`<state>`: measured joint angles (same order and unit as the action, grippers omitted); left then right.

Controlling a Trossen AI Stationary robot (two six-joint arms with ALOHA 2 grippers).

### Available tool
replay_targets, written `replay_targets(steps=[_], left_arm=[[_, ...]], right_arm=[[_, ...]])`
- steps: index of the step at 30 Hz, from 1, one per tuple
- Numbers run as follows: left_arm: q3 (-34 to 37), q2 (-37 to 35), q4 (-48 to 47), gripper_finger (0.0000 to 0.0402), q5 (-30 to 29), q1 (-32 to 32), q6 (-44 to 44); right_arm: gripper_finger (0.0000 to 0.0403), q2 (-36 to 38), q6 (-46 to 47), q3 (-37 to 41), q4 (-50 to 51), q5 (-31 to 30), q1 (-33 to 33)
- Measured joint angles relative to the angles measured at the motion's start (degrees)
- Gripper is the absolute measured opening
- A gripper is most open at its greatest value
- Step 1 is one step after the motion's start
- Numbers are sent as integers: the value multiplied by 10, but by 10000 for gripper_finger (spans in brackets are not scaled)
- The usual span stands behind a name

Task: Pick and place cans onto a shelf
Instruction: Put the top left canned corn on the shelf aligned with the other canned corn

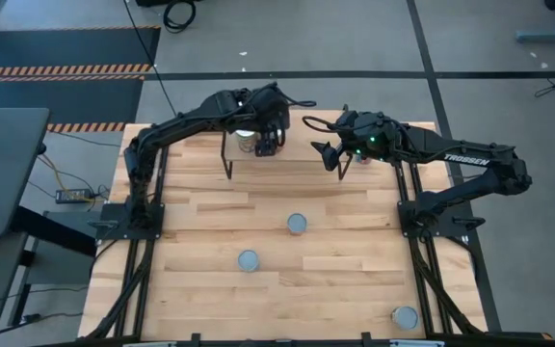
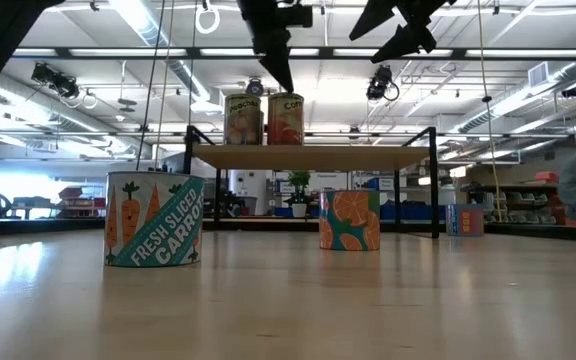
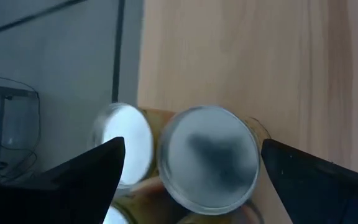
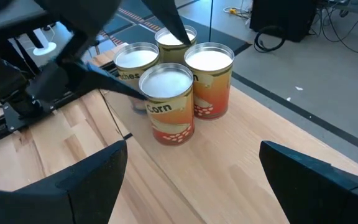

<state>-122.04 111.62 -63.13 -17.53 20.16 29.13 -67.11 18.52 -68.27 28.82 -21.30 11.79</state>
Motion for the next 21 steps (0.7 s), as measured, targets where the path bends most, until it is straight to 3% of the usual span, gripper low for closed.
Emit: replay_targets(steps=[6,14,18,21], left_arm=[[0,-34,-12,385,5,-9,-28],[16,-103,-84,384,107,-39,-167],[46,-134,-106,373,113,-70,-204],[99,-155,-92,356,150,-95,-195]], right_arm=[[375,0,-2,0,7,0,-2],[375,0,13,0,20,0,-17],[375,-7,15,0,16,8,-27],[372,-21,6,0,17,15,-38]])
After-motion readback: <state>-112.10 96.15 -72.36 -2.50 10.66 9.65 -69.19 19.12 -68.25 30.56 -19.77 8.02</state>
